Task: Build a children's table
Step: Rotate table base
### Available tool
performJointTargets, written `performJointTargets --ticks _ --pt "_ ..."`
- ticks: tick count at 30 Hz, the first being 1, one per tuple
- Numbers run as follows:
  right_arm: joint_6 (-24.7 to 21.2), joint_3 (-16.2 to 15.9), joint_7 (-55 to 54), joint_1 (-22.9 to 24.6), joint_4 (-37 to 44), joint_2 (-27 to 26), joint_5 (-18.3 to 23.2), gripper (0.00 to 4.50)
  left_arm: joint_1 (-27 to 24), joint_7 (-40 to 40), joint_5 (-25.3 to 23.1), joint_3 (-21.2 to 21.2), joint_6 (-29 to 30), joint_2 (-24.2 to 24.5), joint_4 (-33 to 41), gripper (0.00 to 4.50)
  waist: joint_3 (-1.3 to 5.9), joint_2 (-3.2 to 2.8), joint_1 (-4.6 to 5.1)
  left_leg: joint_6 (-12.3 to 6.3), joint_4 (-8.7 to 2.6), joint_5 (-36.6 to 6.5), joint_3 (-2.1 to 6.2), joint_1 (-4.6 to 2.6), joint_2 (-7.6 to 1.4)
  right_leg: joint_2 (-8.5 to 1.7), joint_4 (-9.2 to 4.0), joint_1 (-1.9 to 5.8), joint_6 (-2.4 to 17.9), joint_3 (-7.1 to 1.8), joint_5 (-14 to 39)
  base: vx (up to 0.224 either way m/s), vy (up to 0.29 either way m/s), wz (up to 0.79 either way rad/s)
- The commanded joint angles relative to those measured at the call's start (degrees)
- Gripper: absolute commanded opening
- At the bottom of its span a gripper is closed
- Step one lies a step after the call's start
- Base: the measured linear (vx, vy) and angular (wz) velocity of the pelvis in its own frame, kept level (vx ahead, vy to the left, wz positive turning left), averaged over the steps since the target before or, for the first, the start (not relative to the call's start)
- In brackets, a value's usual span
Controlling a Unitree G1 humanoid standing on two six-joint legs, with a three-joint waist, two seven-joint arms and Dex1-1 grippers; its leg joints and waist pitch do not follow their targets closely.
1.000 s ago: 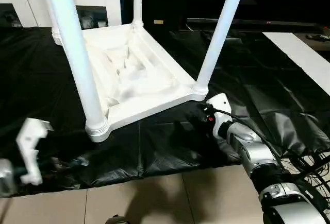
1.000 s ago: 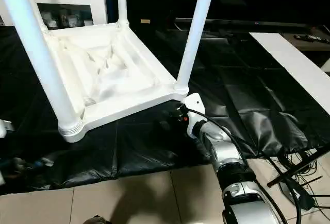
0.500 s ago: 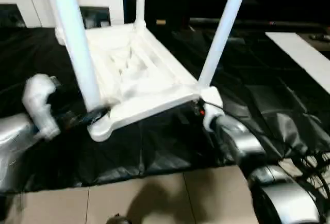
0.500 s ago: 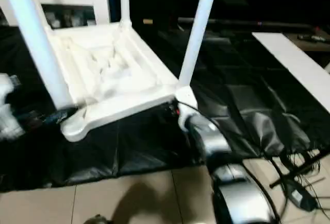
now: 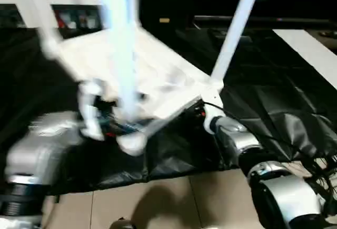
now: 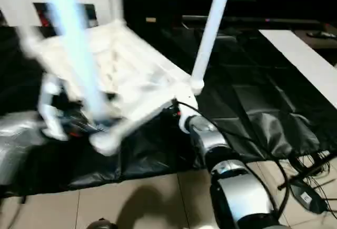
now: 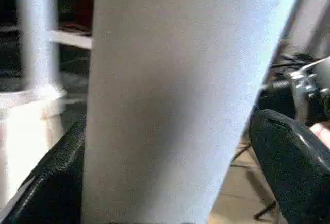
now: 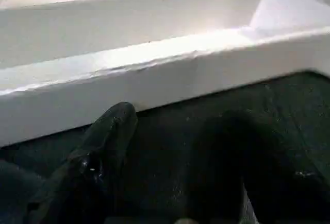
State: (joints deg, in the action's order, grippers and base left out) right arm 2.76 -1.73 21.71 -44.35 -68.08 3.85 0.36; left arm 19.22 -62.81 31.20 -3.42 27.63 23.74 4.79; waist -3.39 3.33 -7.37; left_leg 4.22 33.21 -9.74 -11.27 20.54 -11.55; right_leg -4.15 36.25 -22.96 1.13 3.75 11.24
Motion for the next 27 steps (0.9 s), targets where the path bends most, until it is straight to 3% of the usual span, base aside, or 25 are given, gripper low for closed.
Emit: performJointTargets --ticks 1,5,6,7,8,9,10,11,12,14,15,17,19,21,24,27 --pt "1.7 -0.9 1.6 -1.0 0.7 -2.0 0.3 3.20 2.4 0.2 -1.0 -4.6 -0.6 -2.8 1.0 4.46 3.97 -1.23 -0.04 2.79 -3.78 -12.5 0.97 -0.37 -1.73 -4.05 -3.46 3.03 11.4 -2.94 5.3 0.000 0.000 0.00" --pt "2.4 -0.8 1.4 -1.0 -0.2 -2.8 0.1 3.20 5.8 2.9 -5.7 -8.9 -3.7 -7.8 -3.1 4.46 4.03 -1.09 0.57 2.17 -3.67 -12.2 0.97 -0.53 -1.72 -4.01 -3.73 2.95 11.2 -2.92 5.5 0.000 0.000 0.00" --pt "2.5 -0.8 1.4 -1.0 -0.3 -2.9 0.0 3.20 6.4 3.4 -6.4 -9.5 -4.2 -8.6 -3.8 4.46 4.05 -1.00 0.66 1.90 -3.67 -11.5 1.06 -0.27 -1.67 -4.09 -3.64 3.18 11.3 -2.93 4.8 0.000 0.000 0.00" --pt "2.9 -0.4 0.8 -0.9 -0.6 -2.8 -0.2 3.20 8.5 6.6 -9.2 -10.4 -7.4 -11.8 -7.7 4.46 4.17 -1.55 0.85 1.73 -3.59 -11.1 1.07 -0.33 -1.65 -3.99 -3.70 3.11 11.4 -2.87 3.5 0.000 0.000 0.00" --pt "3.0 -0.3 0.6 -0.8 -0.7 -2.8 -0.3 3.20 9.3 7.8 -10.1 -10.6 -8.7 -13.2 -9.4 4.46 4.14 -1.31 0.87 1.47 -3.47 -11.0 0.91 -0.50 -1.59 -3.84 -3.79 3.00 11.6 -2.90 3.0 0.000 0.000 0.00" --pt "3.2 -0.1 0.3 -0.8 -0.8 -2.7 -0.3 3.20 10.0 9.5 -11.5 -10.8 -10.0 -13.9 -10.9 4.46 4.29 -2.21 0.54 1.47 -3.32 -10.7 1.05 -0.50 -1.58 -4.06 -3.41 3.14 12.2 -2.91 1.8 0.000 0.000 0.00" --pt "3.2 0.0 0.3 -0.8 -0.8 -2.6 -0.3 3.20 10.3 10.0 -12.0 -10.8 -10.7 -14.2 -11.5 4.46 4.23 -1.92 0.81 1.24 -3.47 -10.9 1.07 -0.30 -1.65 -3.92 -3.63 3.21 12.2 -2.85 1.5 0.000 0.000 0.00" --pt "3.5 0.4 -0.2 -0.6 -0.9 -2.0 -0.3 3.20 12.0 13.5 -14.6 -10.5 -13.2 -15.5 -15.1 4.46 4.34 -2.25 0.79 0.99 -3.33 -10.8 1.17 -0.37 -1.58 -3.91 -3.48 3.27 12.5 -2.77 0.7 0.000 0.000 0.00" --pt "3.6 0.6 -0.4 -0.4 -0.9 -1.6 -0.3 3.20 12.8 15.2 -15.8 -10.2 -14.6 -16.0 -16.9 4.46 4.38 -1.78 0.88 0.40 -3.17 -10.7 0.96 -0.53 -1.52 -3.81 -3.59 3.26 12.7 -2.79 0.4 0.000 0.000 0.00" --pt "3.7 1.0 -0.7 -0.2 -0.9 -0.9 -0.1 3.20 13.8 17.5 -17.9 -9.8 -17.6 -16.5 -19.3 4.46 4.46 -1.89 0.72 -0.31 -3.05 -9.9 1.05 -0.29 -1.50 -4.00 -3.56 3.51 12.7 -2.79 0.3 0.000 0.000 0.00" --pt "3.8 1.2 -0.8 0.0 -0.7 -0.4 -0.1 3.20 14.1 17.9 -18.2 -9.4 -17.8 -16.3 -20.0 4.46 4.42 -1.91 0.79 -0.72 -3.11 -9.4 1.13 -0.05 -1.55 -4.09 -3.54 3.59 12.9 -2.72 0.4 0.000 0.000 0.00" --pt "4.2 1.8 -0.6 0.4 -0.5 1.0 0.3 3.20 14.7 19.1 -18.8 -8.1 -19.7 -15.9 -21.8 4.46 4.49 -2.33 0.75 -0.81 -2.95 -9.9 1.05 -0.37 -1.67 -3.95 -3.56 3.27 13.5 -2.64 0.6 0.000 0.000 0.00" --pt "4.7 2.2 1.8 1.4 0.4 3.3 0.6 3.20 14.4 16.7 -18.2 -6.8 -20.0 -13.9 -22.2 4.46 4.47 -2.13 0.53 -1.13 -2.89 -9.7 1.01 -0.28 -1.70 -4.01 -3.47 3.33 13.9 -2.57 0.5 0.000 0.000 0.00" --pt "4.8 2.2 3.1 1.7 0.9 3.9 0.7 3.20 14.2 15.0 -17.9 -6.8 -20.1 -13.0 -22.2 4.46 4.43 -2.37 0.33 -1.26 -2.87 -9.4 1.00 -0.25 -1.71 -4.03 -3.41 3.29 14.0 -2.57 0.7 0.000 0.000 0.00" --pt "5.1 0.4 12.3 3.3 3.9 7.1 0.2 3.20 13.6 4.8 -16.8 -8.1 -20.6 -7.5 -25.0 4.46 4.29 -2.15 0.14 -1.64 -2.92 -10.0 0.92 -0.05 -1.79 -3.97 -3.43 3.32 14.0 -2.42 2.4 0.000 0.000 0.00" --pt "5.1 -0.9 17.2 4.1 5.8 8.6 -0.2 3.20 13.9 0.6 -17.0 -8.9 -21.5 -5.2 -27.4 4.46 4.27 -2.24 -0.02 -1.78 -2.84 -10.2 0.83 -0.20 -1.88 -4.00 -3.51 3.06 13.4 -2.49 4.1 0.000 0.000 0.00"
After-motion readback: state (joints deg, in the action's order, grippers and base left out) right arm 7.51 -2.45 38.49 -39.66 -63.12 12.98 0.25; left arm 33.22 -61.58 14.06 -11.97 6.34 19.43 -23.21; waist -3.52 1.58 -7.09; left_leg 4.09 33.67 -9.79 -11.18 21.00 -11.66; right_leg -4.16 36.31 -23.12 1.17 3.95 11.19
